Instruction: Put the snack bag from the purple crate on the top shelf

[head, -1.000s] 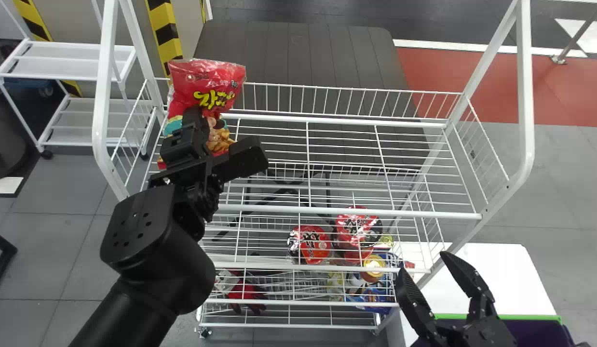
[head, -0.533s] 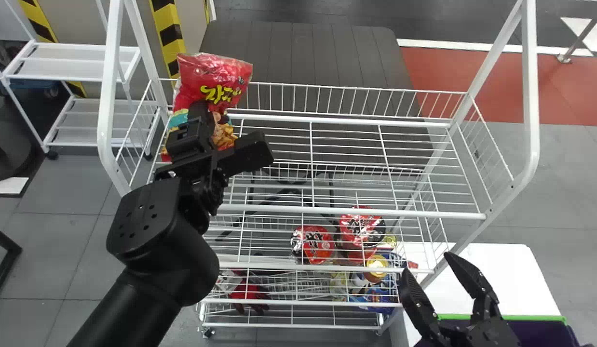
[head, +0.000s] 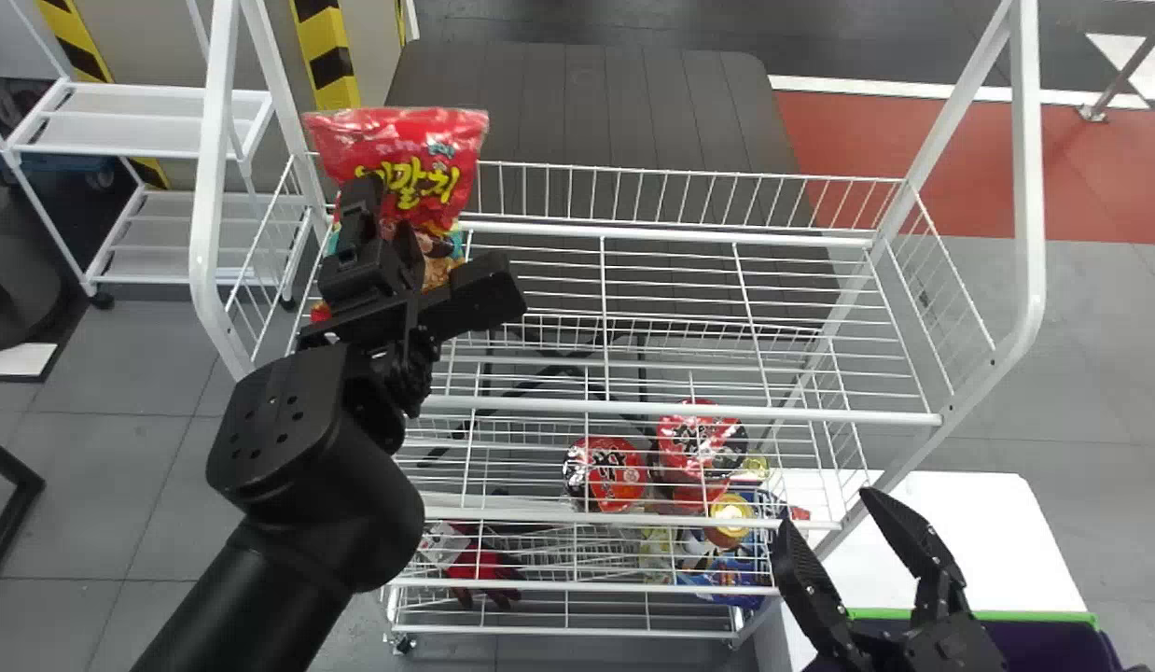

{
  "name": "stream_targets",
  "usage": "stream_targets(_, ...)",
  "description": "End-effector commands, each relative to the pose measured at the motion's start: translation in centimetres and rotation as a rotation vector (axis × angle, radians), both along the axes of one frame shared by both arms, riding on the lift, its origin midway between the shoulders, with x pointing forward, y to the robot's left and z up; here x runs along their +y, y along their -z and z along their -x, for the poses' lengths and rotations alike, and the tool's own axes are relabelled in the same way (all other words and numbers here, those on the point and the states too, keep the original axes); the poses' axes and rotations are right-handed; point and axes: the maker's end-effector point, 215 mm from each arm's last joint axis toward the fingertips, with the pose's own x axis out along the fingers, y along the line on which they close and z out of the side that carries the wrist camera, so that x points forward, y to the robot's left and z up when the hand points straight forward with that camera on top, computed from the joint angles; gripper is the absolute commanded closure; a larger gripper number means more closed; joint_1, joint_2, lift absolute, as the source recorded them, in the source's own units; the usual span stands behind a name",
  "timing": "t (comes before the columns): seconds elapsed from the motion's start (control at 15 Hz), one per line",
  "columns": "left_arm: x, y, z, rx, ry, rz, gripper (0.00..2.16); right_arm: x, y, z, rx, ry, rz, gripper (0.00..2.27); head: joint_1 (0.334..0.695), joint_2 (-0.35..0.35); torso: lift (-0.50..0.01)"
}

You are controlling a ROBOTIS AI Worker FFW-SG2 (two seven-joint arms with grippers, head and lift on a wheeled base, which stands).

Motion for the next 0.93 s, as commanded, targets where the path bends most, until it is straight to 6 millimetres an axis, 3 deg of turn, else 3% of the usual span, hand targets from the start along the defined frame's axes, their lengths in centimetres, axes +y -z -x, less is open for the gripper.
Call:
stream_targets(0.0, -0.06, -0.15, 0.05, -0.007, 0.000, -0.005, 0.25, -0.01, 0.01, 0.01, 0.000, -0.002, 0.002, 0.10, 0.695, -0.061, 0.000)
stream_targets(0.87, 0.23, -0.52, 0.66, -0.042, -0.015, -0.012, 0.18, 0.03, -0.10, 0.02, -0.004, 0.000, -0.002, 0.10, 0.695, -0.060, 0.000)
